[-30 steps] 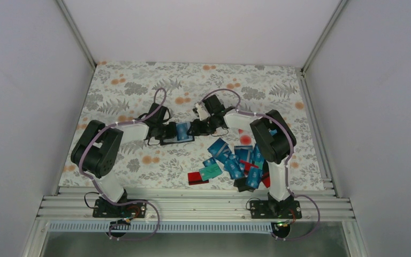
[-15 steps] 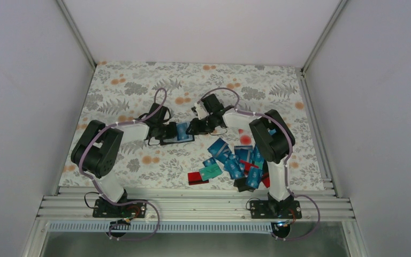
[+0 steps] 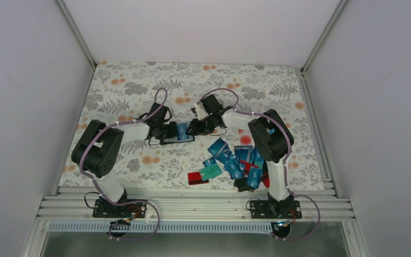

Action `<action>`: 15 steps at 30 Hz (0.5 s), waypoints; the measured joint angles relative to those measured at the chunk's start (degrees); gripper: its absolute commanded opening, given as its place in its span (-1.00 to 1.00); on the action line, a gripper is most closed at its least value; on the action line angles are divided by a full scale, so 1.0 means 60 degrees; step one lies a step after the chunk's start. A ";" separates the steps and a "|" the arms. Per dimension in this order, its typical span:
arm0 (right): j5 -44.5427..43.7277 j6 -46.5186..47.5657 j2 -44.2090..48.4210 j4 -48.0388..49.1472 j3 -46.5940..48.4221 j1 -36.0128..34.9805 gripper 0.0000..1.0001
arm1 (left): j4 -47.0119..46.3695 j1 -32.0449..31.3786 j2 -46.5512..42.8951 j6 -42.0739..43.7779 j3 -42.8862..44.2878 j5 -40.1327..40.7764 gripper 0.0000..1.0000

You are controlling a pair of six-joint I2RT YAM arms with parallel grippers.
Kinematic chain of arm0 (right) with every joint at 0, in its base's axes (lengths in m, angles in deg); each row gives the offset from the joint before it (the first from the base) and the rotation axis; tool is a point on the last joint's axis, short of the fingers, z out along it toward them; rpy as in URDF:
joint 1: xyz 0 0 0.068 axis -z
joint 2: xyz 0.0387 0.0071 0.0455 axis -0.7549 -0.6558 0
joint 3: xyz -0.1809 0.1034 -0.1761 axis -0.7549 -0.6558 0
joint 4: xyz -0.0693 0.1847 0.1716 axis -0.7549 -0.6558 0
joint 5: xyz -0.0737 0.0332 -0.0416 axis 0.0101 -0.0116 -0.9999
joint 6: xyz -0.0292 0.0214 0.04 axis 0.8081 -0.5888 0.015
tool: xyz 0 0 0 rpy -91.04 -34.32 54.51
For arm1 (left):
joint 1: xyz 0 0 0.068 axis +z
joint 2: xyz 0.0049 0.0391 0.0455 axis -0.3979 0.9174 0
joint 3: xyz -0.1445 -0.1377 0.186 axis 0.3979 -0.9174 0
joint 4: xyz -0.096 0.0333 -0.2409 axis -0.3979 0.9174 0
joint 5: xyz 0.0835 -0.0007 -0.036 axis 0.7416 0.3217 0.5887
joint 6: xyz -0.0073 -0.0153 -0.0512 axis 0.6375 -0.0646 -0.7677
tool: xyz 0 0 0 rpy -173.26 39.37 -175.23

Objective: Put the credit cards into the card holder

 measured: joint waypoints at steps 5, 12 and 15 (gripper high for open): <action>0.0062 -0.0004 0.0000 0.0011 0.0000 0.0000 -0.43 | 0.0000 -0.0018 0.0004 -0.0004 0.0011 0.0029 -0.95; 0.0437 -0.0004 0.0011 0.0113 0.0000 0.0000 -0.44 | 0.0000 -0.0018 0.0004 -0.0004 0.0011 0.0033 -0.95; 0.0535 -0.0004 0.0015 0.0153 0.0000 -0.0007 -0.45 | 0.0000 -0.0018 0.0004 0.0000 0.0015 0.0033 -0.95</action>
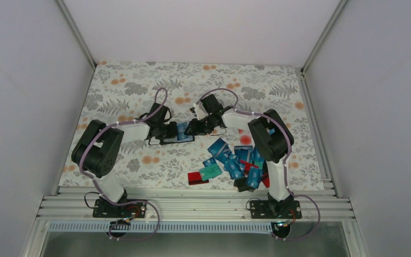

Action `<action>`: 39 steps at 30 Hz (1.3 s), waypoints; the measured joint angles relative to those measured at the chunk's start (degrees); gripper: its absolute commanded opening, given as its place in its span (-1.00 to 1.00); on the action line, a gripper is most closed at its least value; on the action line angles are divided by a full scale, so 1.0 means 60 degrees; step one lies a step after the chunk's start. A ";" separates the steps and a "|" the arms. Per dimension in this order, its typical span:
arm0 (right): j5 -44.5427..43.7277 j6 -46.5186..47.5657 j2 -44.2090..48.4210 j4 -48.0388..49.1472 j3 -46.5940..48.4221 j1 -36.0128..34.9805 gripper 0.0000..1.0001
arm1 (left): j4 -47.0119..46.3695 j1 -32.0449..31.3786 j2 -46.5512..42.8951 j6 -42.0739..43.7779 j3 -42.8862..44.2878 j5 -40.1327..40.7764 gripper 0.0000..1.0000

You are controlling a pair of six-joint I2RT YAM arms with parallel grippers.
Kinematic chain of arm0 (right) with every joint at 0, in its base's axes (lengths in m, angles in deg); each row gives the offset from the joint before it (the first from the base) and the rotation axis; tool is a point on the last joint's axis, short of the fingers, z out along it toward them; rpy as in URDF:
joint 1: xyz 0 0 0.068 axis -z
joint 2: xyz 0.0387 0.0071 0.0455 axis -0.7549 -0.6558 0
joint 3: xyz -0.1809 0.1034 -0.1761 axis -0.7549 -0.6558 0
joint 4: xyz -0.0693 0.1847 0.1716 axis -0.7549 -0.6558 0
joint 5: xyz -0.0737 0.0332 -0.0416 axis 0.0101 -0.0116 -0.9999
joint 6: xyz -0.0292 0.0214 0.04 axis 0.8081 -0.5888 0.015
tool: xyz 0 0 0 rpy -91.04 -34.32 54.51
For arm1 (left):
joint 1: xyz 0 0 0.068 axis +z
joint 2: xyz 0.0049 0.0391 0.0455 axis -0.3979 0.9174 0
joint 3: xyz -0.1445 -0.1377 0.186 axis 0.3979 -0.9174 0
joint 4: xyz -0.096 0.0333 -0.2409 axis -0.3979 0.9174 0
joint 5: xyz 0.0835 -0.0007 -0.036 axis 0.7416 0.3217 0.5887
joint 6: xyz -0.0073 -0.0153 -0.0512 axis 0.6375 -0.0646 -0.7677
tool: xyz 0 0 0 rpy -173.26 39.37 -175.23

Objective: Put the credit cards into the card holder

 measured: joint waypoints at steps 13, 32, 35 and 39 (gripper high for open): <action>0.0015 0.0076 0.0095 -0.0022 0.0164 -0.0321 -0.45 | 0.0007 -0.0062 -0.0051 -0.0102 -0.0004 0.0189 -0.95; 0.0051 0.0157 0.0047 -0.0244 0.1173 -0.0809 -0.42 | 0.1137 -0.0029 -0.2452 -0.0688 -0.0907 0.1461 -0.95; 0.0051 0.0157 -0.0186 -0.0306 0.1596 -0.0958 -0.42 | 0.1308 0.0135 -0.3348 -0.0933 -0.1395 0.1781 -0.95; 0.0058 0.0149 -0.0718 -0.0375 0.2120 -0.1253 -0.42 | 0.1643 0.0357 -0.4444 -0.1151 -0.2058 0.2178 -0.95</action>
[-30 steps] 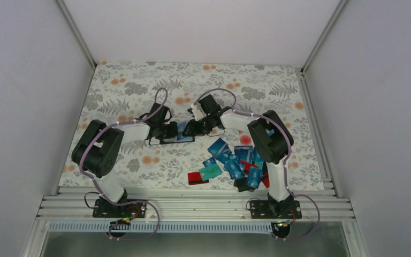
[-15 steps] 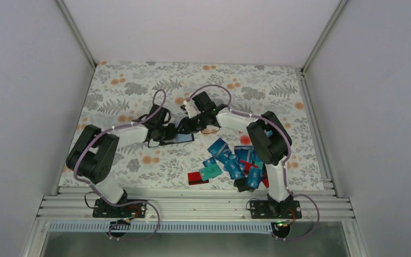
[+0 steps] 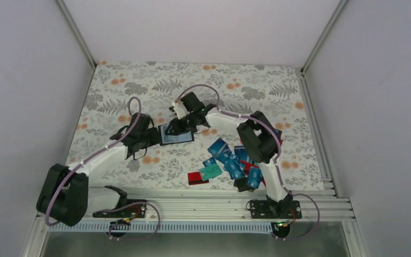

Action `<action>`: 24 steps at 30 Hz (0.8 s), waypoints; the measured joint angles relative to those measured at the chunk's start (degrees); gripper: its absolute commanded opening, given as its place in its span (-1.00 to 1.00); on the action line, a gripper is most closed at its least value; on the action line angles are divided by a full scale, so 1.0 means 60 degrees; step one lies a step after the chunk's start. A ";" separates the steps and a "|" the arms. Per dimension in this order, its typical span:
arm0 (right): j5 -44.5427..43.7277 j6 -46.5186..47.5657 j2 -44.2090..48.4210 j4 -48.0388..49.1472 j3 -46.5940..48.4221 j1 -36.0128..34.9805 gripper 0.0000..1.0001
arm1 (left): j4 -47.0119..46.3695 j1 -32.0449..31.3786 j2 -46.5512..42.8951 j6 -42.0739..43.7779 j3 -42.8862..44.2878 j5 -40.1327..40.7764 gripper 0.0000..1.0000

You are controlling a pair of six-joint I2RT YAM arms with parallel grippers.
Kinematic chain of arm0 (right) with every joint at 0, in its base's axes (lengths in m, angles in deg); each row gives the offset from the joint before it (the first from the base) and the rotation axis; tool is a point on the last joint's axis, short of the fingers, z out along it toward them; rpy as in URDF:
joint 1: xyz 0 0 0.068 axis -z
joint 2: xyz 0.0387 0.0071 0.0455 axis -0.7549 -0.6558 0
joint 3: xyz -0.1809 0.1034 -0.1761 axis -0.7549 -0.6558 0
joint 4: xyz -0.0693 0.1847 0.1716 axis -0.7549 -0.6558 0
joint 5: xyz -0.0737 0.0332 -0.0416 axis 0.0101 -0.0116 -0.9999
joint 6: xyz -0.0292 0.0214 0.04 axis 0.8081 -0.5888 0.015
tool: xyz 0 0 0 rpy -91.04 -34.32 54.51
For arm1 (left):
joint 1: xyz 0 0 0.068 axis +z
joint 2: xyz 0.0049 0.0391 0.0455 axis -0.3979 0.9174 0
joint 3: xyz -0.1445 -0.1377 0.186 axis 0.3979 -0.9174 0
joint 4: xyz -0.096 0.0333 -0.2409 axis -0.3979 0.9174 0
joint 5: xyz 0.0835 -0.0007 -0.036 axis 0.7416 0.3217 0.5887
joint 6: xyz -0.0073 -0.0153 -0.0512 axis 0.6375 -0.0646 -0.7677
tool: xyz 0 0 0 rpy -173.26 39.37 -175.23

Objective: Put the credit cards into the card holder

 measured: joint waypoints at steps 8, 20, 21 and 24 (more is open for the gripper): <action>0.0288 -0.0004 -0.1290 -0.0204 0.1027 -0.0550 -0.37 | 0.1093 0.0186 -0.2273 -0.0237 -0.0656 0.0659 -0.95; 0.1104 0.0419 -0.1093 -0.0546 0.1621 -0.0652 -0.21 | 0.1606 0.0175 -0.3490 -0.0127 -0.0656 0.0576 -0.94; 0.0914 0.0532 -0.0736 -0.0645 0.1399 -0.0619 -0.20 | 0.1555 0.0171 -0.3490 -0.0055 -0.0656 0.0452 -0.93; 0.0226 0.0659 0.0616 -0.0823 0.0572 -0.0488 -0.19 | 0.1344 0.0036 -0.3468 0.0200 -0.0652 -0.0015 -0.88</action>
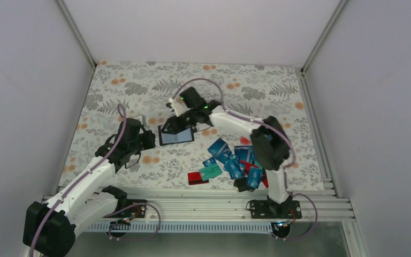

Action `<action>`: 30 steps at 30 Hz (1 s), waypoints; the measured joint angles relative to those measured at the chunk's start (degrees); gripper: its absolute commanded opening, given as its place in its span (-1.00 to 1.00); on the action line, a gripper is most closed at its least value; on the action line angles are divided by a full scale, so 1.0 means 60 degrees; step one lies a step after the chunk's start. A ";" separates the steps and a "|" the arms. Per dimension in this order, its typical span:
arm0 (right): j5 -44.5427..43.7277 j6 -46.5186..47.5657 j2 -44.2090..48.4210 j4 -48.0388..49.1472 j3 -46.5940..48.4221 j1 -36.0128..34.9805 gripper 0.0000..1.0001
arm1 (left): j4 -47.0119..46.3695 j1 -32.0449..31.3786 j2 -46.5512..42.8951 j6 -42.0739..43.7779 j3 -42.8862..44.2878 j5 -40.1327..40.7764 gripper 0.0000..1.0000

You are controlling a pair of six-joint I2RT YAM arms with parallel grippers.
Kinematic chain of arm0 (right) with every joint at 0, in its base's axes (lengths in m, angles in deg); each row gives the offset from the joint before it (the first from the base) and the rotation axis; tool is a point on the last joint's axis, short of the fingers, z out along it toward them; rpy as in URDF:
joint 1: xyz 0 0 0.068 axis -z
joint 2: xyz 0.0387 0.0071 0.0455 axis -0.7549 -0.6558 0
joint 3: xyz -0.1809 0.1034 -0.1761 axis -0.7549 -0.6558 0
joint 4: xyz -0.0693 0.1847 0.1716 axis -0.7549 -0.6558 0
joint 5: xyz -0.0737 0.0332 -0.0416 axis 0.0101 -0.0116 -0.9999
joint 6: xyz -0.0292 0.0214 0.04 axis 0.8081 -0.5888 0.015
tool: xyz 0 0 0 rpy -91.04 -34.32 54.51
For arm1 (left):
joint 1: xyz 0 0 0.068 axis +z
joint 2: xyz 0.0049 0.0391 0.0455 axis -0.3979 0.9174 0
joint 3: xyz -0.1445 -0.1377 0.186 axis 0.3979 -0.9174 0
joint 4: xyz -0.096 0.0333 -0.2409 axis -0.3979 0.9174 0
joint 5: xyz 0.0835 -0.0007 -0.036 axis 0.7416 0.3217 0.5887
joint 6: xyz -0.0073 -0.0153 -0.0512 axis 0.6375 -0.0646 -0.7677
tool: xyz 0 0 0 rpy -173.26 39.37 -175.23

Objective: Put the credit cards into the card holder

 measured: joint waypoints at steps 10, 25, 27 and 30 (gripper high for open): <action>-0.3093 -0.0688 0.5227 -0.0652 -0.4819 0.0965 0.15 | -0.1344 -0.1246 0.0940 0.1038 0.0193 -0.1421 -0.56; -0.5071 -0.2903 0.8167 -0.3297 -0.8357 0.1446 0.46 | -0.3432 -0.4233 0.4750 0.1096 0.1712 -0.2561 -0.47; -0.5074 -0.3184 0.8306 -0.3399 -0.8728 0.1446 0.47 | -0.3548 -0.4572 0.5402 0.1071 0.2062 -0.2645 -0.56; -0.5158 -0.3563 0.8466 -0.3595 -0.9063 0.1446 0.48 | -0.3690 -0.4962 0.6400 0.1024 0.2681 -0.2776 -0.69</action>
